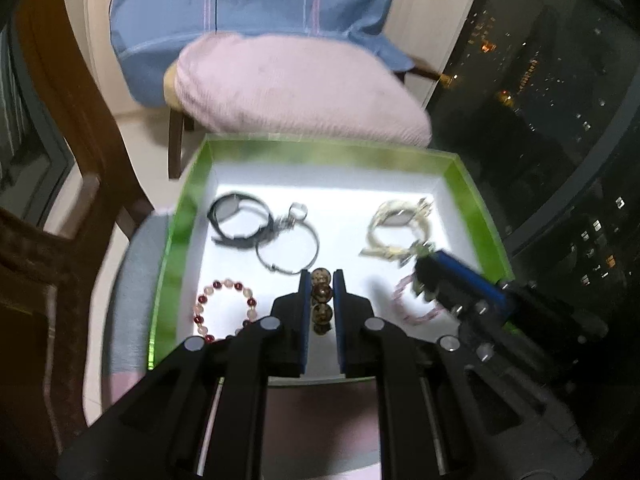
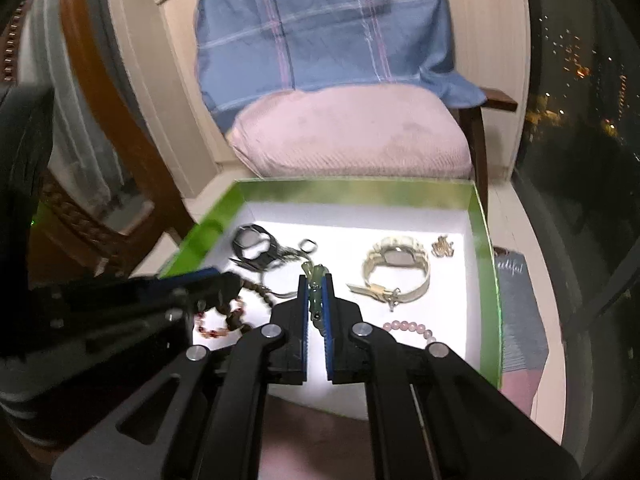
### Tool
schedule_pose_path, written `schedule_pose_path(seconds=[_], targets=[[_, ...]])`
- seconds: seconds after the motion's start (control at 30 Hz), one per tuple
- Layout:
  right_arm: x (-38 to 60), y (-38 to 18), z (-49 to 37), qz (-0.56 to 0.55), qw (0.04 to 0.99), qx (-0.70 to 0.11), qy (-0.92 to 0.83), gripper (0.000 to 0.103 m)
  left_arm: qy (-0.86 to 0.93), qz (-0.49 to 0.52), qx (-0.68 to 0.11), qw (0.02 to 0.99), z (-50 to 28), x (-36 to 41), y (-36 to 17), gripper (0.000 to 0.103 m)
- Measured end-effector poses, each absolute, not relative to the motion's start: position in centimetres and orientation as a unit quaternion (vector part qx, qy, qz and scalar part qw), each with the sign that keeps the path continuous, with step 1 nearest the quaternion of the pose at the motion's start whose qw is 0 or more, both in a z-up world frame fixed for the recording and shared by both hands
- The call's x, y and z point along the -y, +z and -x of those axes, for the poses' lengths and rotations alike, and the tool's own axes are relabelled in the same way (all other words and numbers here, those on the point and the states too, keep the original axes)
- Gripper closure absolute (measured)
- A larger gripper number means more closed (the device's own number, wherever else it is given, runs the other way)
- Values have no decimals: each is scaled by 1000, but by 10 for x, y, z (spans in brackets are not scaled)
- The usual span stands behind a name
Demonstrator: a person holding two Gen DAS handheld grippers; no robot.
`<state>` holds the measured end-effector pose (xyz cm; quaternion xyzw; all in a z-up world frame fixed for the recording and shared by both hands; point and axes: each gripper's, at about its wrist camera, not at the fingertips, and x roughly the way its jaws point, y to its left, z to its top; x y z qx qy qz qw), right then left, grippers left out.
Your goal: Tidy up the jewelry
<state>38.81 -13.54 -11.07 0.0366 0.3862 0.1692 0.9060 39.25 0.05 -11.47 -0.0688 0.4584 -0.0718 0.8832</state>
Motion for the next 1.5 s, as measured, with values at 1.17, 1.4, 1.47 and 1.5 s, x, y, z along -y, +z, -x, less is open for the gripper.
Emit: schedule_pose_path(seconds=[1.17, 1.4, 1.47, 1.5], targets=[[210, 61, -93, -24, 948, -308, 74, 3, 4, 38, -314, 949, -64, -22, 53, 4], [218, 76, -74, -25, 953, -292, 71, 3, -4, 36, -300, 953, -44, -14, 69, 4], [220, 79, -71, -25, 955, -288, 71, 3, -5, 33, -298, 954, -42, -13, 71, 4], [219, 80, -71, -25, 955, -288, 72, 3, -5, 33, -297, 954, -41, -13, 72, 4]])
